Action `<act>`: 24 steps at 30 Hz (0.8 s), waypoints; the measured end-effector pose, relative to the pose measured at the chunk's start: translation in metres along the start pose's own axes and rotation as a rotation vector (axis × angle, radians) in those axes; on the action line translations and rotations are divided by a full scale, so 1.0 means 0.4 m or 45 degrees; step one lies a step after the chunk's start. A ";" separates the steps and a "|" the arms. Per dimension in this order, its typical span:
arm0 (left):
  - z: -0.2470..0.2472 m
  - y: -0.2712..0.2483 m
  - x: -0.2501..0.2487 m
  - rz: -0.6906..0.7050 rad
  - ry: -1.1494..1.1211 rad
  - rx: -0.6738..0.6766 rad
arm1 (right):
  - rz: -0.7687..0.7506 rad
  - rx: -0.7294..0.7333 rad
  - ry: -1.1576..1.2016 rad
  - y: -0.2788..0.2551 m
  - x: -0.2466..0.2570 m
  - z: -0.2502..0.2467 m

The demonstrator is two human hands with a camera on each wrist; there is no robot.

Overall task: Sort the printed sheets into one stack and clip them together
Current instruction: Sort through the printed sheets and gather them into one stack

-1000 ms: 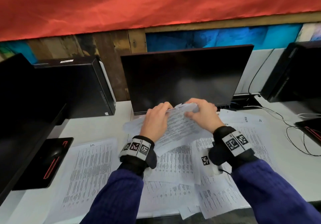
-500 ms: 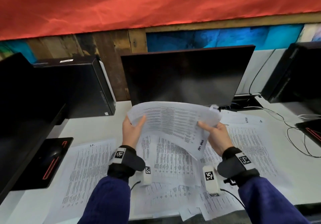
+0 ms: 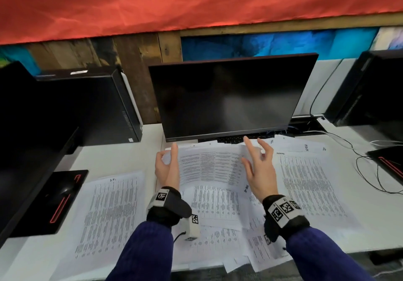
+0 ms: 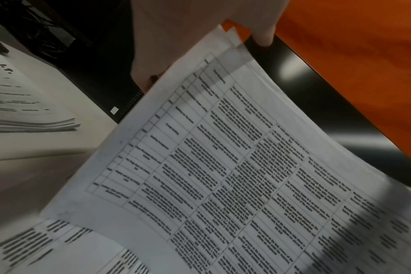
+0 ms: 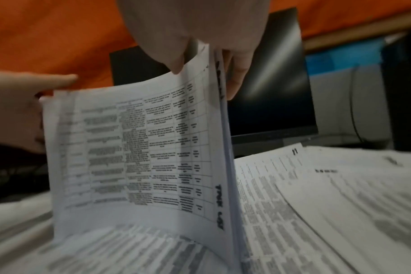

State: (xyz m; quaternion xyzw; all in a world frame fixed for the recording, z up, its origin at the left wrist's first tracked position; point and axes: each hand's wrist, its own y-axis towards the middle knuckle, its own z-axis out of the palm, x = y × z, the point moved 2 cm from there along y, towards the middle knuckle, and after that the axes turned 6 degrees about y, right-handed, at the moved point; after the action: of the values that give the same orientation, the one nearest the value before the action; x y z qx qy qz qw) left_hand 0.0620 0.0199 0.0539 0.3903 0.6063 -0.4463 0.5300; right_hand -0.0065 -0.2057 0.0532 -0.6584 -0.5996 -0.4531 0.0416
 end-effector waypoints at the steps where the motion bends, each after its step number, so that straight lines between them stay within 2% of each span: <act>1: 0.004 0.006 -0.002 0.007 0.044 -0.031 | -0.083 0.046 -0.110 -0.001 -0.004 0.003; 3: 0.009 0.019 -0.007 0.008 0.112 -0.084 | -0.157 0.102 -0.235 -0.002 -0.024 0.010; 7: 0.010 0.038 -0.006 -0.011 0.103 -0.104 | -0.125 0.091 -0.234 0.002 -0.033 0.009; 9: 0.007 0.041 -0.006 0.037 0.112 -0.065 | -0.120 0.111 -0.270 0.008 -0.032 0.010; 13: -0.001 0.050 -0.002 0.148 0.204 -0.029 | 0.025 0.150 -0.217 0.014 -0.033 0.004; 16: 0.003 0.059 -0.002 0.226 0.334 0.011 | 0.026 0.147 -0.217 0.014 -0.035 0.001; 18: 0.004 0.065 -0.003 0.381 0.714 -0.051 | 0.041 0.159 -0.193 0.016 -0.036 0.000; 20: 0.019 0.052 -0.017 0.628 1.268 -0.135 | 0.057 0.171 -0.155 0.019 -0.034 -0.002; 21: 0.036 0.036 -0.026 0.766 1.474 -0.113 | 0.062 0.170 -0.140 0.020 -0.033 -0.001; 24: 0.127 -0.033 -0.043 1.102 1.787 0.210 | 0.105 0.163 -0.073 0.025 -0.032 -0.006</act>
State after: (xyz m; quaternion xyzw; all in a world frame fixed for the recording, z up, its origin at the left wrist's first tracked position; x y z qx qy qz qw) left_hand 0.0669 -0.0325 0.0704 0.8147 0.5576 0.1014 0.1229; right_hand 0.0019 -0.2196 0.0511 -0.6910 -0.6008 -0.3927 0.0851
